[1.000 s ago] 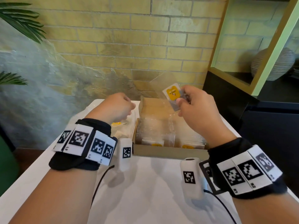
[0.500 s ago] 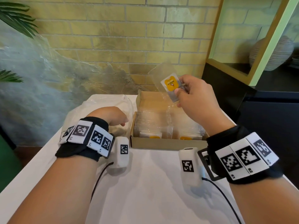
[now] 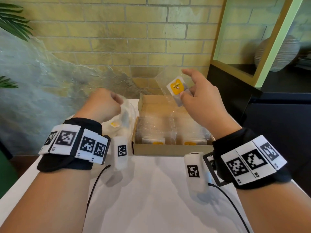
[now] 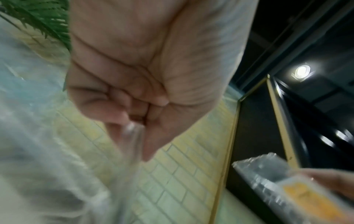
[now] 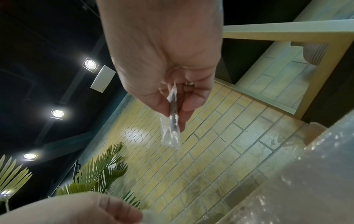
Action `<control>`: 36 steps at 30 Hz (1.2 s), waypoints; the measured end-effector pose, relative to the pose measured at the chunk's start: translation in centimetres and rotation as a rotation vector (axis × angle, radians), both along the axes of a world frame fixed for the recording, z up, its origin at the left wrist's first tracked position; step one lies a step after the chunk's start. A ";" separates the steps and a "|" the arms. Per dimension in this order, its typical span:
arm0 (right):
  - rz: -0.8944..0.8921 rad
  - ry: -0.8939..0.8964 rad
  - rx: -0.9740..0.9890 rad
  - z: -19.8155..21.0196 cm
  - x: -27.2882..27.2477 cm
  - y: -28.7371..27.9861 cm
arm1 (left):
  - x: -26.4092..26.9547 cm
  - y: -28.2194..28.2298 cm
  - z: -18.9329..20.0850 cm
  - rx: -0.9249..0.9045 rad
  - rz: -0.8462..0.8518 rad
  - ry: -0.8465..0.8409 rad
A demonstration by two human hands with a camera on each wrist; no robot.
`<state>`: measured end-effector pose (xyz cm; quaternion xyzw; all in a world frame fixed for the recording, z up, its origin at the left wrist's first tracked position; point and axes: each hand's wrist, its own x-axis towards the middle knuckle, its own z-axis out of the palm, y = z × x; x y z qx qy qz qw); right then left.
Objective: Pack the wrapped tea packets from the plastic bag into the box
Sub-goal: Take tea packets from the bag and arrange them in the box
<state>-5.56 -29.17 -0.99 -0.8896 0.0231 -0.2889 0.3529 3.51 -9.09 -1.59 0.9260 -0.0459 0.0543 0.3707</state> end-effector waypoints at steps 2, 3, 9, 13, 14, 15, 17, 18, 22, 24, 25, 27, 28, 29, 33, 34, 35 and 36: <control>0.030 0.003 0.018 0.0 -0.1 0.0 | -0.3 -0.3 0.6 -0.148 -0.089 -0.066; 0.042 0.009 0.016 -0.1 -0.1 0.0 | -0.7 -0.7 0.8 -0.200 -0.132 -0.086; 0.001 0.024 -0.071 -0.4 0.2 0.2 | -2.0 -2.6 0.9 -0.374 -0.318 -0.135; 0.067 0.114 -0.141 -0.2 0.0 0.7 | -2.9 -3.9 1.1 -0.482 -0.413 -0.117; 0.110 0.143 -0.161 -0.2 -0.1 1.0 | -3.3 -4.2 1.1 -0.525 -0.453 -0.090; 0.153 0.162 -0.165 -0.2 -0.2 1.5 | -3.8 -4.5 1.2 -0.565 -0.497 -0.060; 0.182 0.128 -0.151 -0.4 -0.2 2.0 | -4.6 -4.9 1.5 -0.602 -0.579 -0.023; 0.156 0.080 -0.138 -0.5 0.0 1.9 | -4.8 -5.0 1.6 -0.621 -0.622 -0.001; 0.008 -0.036 0.004 -0.5 0.4 0.6 | -4.6 -5.2 1.5 -0.655 -0.597 0.029; 0.043 -0.052 0.095 -0.2 0.4 0.3 | -4.2 -5.2 1.3 -0.617 -0.487 -0.034; 0.069 -0.062 0.145 -0.1 0.4 0.2 | -4.0 -5.2 1.1 -0.599 -0.432 -0.044; 0.119 -0.078 0.246 0.0 0.4 0.2 | -3.6 -5.3 0.8 -0.610 -0.388 -0.002; 0.137 -0.078 0.278 0.0 0.4 0.2 | -3.5 -5.4 0.6 -0.647 -0.395 0.030; 0.151 -0.072 0.297 0.0 0.4 0.2 | -3.4 -5.4 0.6 -0.686 -0.406 0.045; 0.156 -0.022 0.314 0.1 0.3 0.2 | -3.5 -5.2 0.7 -0.687 -0.453 0.007; 0.146 -0.020 0.304 0.1 0.3 0.2 | -3.5 -5.2 0.7 -0.687 -0.465 0.004; 0.134 -0.020 0.288 0.2 0.4 0.1 | -3.6 -5.2 0.7 -0.694 -0.468 0.000; 0.123 -0.024 0.263 0.2 0.4 0.1 | -3.5 -5.1 0.7 -0.706 -0.471 -0.008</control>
